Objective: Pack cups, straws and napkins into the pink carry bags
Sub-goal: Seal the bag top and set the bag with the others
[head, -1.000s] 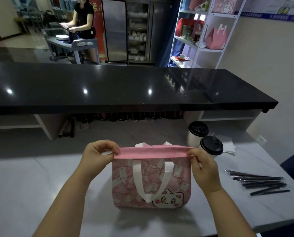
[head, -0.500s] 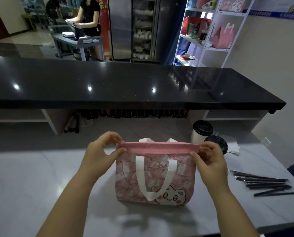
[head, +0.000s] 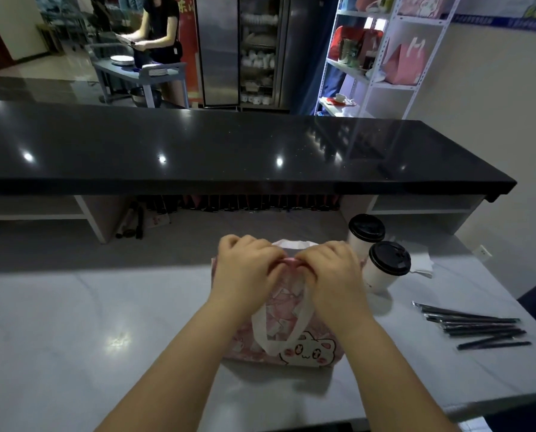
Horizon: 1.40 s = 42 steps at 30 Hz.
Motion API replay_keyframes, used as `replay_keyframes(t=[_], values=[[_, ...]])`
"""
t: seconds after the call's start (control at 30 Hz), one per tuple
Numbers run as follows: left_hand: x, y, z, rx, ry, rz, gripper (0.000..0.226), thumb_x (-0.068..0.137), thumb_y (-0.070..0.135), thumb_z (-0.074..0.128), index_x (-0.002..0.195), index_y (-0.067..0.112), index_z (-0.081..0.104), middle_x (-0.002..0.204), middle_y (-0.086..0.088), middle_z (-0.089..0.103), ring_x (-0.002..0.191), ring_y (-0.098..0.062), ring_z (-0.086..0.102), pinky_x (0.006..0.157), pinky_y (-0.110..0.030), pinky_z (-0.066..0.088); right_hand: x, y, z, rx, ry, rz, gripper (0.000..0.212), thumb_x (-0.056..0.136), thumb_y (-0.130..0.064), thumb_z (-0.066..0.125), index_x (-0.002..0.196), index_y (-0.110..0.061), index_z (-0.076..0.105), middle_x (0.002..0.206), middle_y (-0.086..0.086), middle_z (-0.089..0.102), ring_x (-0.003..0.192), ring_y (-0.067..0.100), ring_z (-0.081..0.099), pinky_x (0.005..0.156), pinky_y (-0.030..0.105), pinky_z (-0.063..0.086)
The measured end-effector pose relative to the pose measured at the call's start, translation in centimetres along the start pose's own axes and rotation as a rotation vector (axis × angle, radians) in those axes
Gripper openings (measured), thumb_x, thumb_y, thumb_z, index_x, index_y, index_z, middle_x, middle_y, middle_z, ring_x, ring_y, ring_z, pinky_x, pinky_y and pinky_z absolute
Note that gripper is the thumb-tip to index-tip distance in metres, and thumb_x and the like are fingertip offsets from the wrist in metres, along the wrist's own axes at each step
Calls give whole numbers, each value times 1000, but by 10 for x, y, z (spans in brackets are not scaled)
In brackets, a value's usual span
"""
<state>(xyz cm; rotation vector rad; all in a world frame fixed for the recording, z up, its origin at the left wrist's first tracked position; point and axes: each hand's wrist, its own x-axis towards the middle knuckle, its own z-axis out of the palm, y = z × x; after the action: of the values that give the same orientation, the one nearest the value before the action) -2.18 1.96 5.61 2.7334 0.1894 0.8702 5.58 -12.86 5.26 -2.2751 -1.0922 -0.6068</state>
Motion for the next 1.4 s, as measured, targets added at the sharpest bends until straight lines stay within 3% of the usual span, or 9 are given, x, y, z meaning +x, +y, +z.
replay_keyframes(t=[0.27, 0.43, 0.57, 0.67, 0.77, 0.93, 1.1, 1.3, 1.4], values=[[-4, 1, 13, 25, 19, -12, 14, 78, 8, 72, 82, 22, 72, 77, 7, 69, 73, -21, 62, 79, -38, 34, 3, 4, 8, 16, -47, -26, 12, 75, 0, 75, 77, -11, 70, 70, -1, 65, 69, 26, 56, 65, 40, 45], [-22, -28, 3, 26, 107, -203, 2, 86, 23, 71, 86, 25, 70, 82, 11, 67, 77, -19, 60, 79, -40, 36, 1, 24, -4, 31, -69, 99, 14, 76, 0, 73, 77, -14, 71, 75, -5, 67, 74, 22, 56, 72, 42, 46], [-24, -30, 2, 40, 146, -195, 6, 86, 16, 71, 83, 20, 70, 79, 9, 68, 74, -21, 61, 78, -39, 33, 5, 15, -3, 9, -57, 41, 14, 75, 2, 74, 74, -10, 69, 69, -1, 65, 68, 26, 57, 68, 42, 45], [-22, -36, -3, 19, 134, -168, 5, 86, 17, 71, 87, 22, 72, 81, 10, 69, 75, -18, 62, 79, -37, 34, 9, 28, -8, -5, -95, 54, 5, 82, -12, 73, 80, -16, 71, 74, -7, 67, 75, 21, 59, 80, 35, 36], [-28, -50, -8, -102, 42, -155, 22, 86, 3, 67, 99, 19, 74, 90, 8, 71, 83, -20, 64, 80, -43, 47, 4, 46, -16, 2, -138, 168, 12, 85, -9, 68, 85, -19, 73, 81, -10, 68, 84, 18, 59, 86, 36, 35], [-36, -56, -10, -174, 63, -179, 40, 76, -14, 63, 97, 17, 76, 90, 8, 74, 83, -17, 68, 82, -47, 51, -8, 42, -12, 66, -39, 153, 18, 78, 7, 68, 81, -9, 74, 76, 1, 68, 75, 23, 59, 72, 37, 45], [-39, -60, -15, -471, 166, -403, 28, 81, 10, 75, 89, 37, 71, 85, 28, 69, 84, 4, 63, 76, -9, 48, -12, 65, -15, 283, 18, 370, 18, 85, 0, 67, 95, -12, 76, 88, -17, 63, 90, 10, 58, 82, 14, 39], [-39, -69, -15, -614, 243, -516, 29, 81, 4, 74, 77, 33, 70, 77, 20, 69, 75, 1, 64, 69, -8, 50, -16, 67, -3, 255, 99, 366, 21, 85, 5, 63, 86, -12, 75, 73, -17, 61, 70, -3, 57, 65, 8, 40], [-38, -73, -17, -691, 340, -506, 27, 83, 6, 72, 82, 34, 71, 82, 17, 71, 79, -3, 67, 69, -13, 54, -9, 63, 7, 366, 143, 394, 24, 87, 1, 63, 90, -19, 76, 77, -25, 61, 78, -11, 59, 68, 4, 45]])
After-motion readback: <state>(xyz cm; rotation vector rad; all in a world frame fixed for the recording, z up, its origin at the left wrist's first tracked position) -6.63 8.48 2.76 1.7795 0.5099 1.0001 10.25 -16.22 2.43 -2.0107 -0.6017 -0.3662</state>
